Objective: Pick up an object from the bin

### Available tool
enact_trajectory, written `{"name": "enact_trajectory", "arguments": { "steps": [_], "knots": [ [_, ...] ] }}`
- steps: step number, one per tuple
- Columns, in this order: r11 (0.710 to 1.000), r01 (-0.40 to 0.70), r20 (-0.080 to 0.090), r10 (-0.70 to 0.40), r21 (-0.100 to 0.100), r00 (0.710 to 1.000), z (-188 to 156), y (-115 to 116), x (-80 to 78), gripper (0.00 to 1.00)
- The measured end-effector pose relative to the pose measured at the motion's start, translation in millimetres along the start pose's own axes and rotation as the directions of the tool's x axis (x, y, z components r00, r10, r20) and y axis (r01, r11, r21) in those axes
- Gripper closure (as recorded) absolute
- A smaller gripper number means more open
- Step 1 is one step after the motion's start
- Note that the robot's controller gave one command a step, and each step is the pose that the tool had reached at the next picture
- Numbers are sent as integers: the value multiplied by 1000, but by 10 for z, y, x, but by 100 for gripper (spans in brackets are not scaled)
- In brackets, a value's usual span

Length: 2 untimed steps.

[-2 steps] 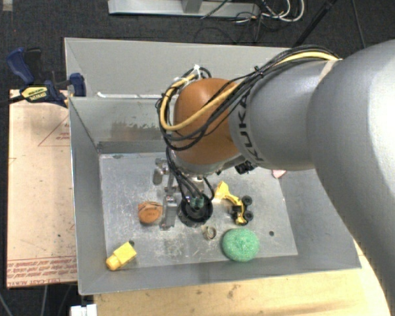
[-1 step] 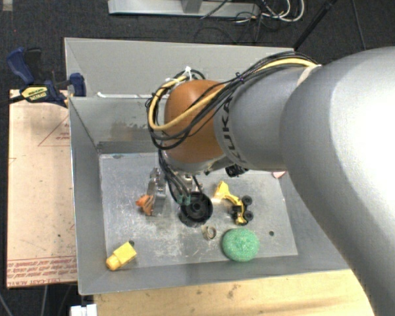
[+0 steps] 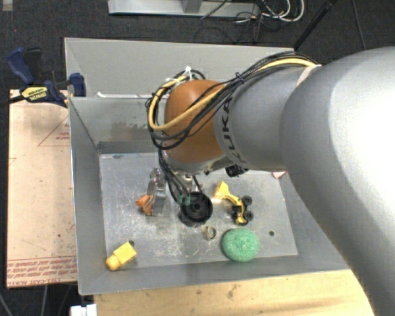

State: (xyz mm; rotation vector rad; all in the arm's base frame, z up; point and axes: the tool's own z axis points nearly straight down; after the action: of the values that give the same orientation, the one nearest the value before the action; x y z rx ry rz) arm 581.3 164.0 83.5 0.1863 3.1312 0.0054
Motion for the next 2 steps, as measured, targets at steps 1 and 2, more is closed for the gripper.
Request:
{"name": "enact_trajectory", "arguments": {
  "steps": [1, 2],
  "knots": [
    [1000, 1, -1, -1, 1, 1000, -14, -2, 10, 100],
    [1000, 6, 5, -6, -2, 1000, -386, 141, -51, 100]
  ]
}}
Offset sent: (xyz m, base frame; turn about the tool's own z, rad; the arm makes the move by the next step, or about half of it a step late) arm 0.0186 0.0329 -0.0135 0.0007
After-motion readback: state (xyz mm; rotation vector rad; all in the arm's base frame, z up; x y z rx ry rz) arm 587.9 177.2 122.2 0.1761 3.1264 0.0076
